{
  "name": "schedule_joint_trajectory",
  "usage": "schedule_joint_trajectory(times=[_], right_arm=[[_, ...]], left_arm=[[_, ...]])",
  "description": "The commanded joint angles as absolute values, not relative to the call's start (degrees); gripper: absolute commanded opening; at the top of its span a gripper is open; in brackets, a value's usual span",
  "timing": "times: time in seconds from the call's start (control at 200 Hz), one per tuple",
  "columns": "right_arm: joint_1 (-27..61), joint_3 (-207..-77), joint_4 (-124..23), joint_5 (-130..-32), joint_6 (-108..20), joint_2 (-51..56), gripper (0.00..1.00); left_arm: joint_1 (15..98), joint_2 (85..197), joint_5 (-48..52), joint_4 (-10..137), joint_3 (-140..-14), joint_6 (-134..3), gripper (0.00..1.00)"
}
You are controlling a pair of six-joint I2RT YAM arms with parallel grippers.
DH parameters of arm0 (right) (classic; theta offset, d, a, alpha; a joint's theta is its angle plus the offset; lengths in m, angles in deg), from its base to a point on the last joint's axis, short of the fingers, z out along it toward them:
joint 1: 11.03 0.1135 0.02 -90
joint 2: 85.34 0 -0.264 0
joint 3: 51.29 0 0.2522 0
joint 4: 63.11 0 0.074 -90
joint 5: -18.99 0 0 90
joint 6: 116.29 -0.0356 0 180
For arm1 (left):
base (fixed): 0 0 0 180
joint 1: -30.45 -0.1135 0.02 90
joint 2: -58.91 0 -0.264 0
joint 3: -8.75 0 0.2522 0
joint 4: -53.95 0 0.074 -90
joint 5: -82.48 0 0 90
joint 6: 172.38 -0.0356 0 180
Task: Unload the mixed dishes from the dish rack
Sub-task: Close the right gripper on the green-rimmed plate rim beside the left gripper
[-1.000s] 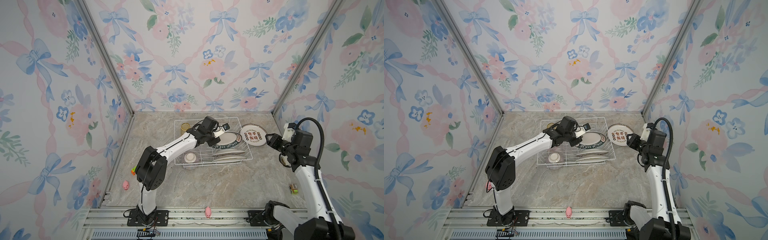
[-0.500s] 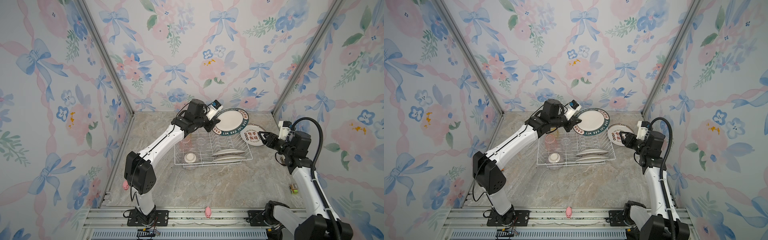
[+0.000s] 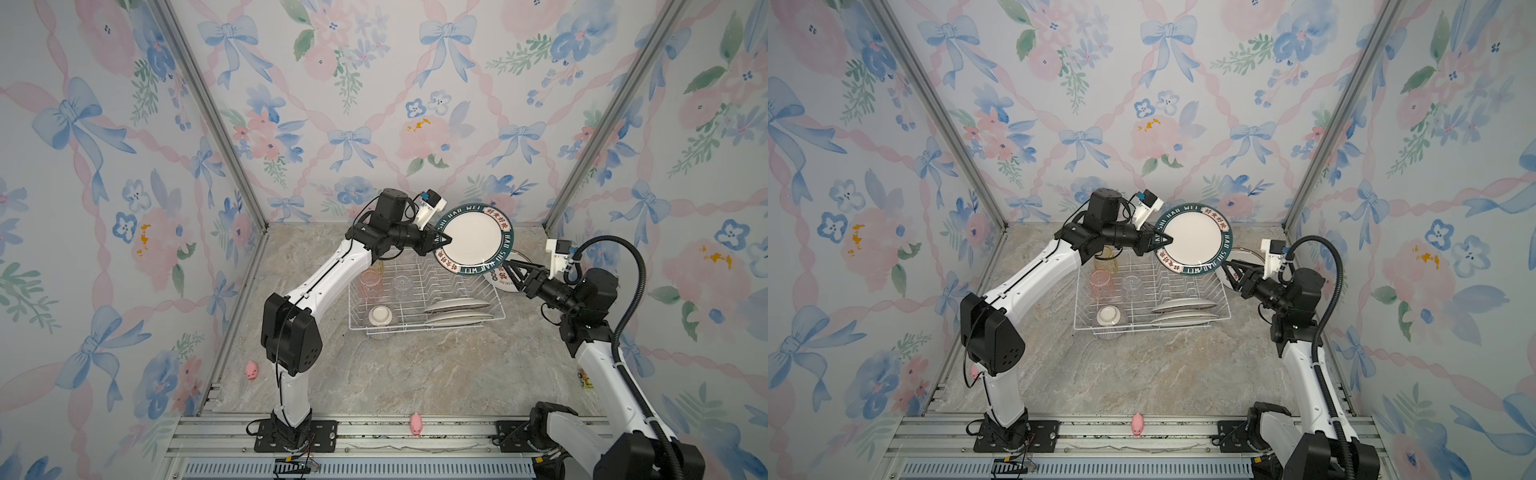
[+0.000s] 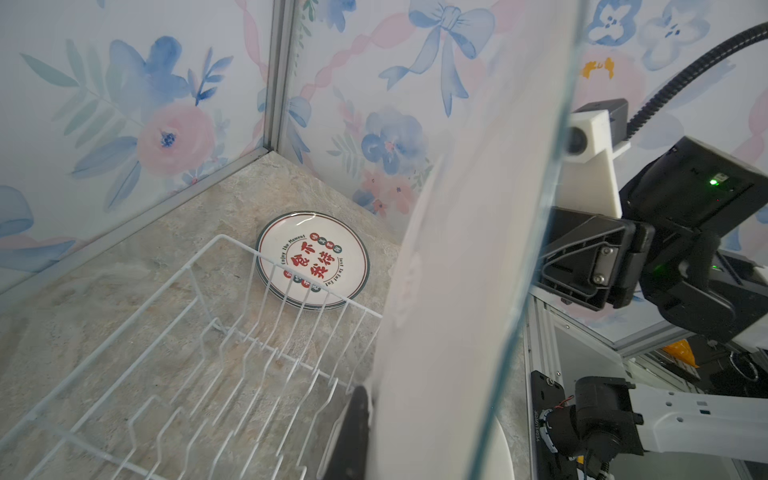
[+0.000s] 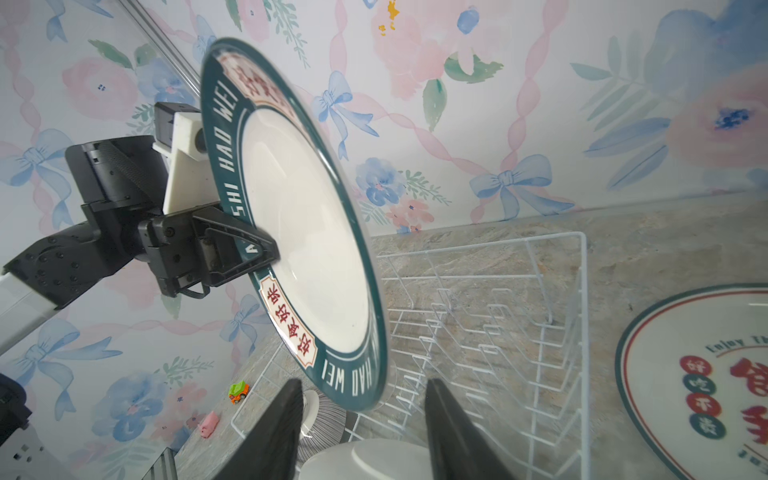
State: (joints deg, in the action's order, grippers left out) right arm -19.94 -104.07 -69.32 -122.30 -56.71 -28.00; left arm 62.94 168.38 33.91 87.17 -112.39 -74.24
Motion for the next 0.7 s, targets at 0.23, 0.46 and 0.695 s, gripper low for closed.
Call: schedule_joint_trajectory(times=[0.23,0.46,0.695], right_arm=[[-18.28,-103.39,-79.67,-123.00,-60.04,-25.49,0.50],[-17.74,-103.44,-93.15,-124.97,-68.41,-20.97,0.42],[-17.35,-103.11,-110.83,-126.24,-79.20,-14.48,0.34]], left_arm=[[63.15,169.90,41.72,84.80,-116.14,-70.92,0.06],[63.55,172.30,46.24,84.76,-119.02,-69.23,0.07],[63.96,174.02,47.36,84.71,-120.83,-68.23,0.07]])
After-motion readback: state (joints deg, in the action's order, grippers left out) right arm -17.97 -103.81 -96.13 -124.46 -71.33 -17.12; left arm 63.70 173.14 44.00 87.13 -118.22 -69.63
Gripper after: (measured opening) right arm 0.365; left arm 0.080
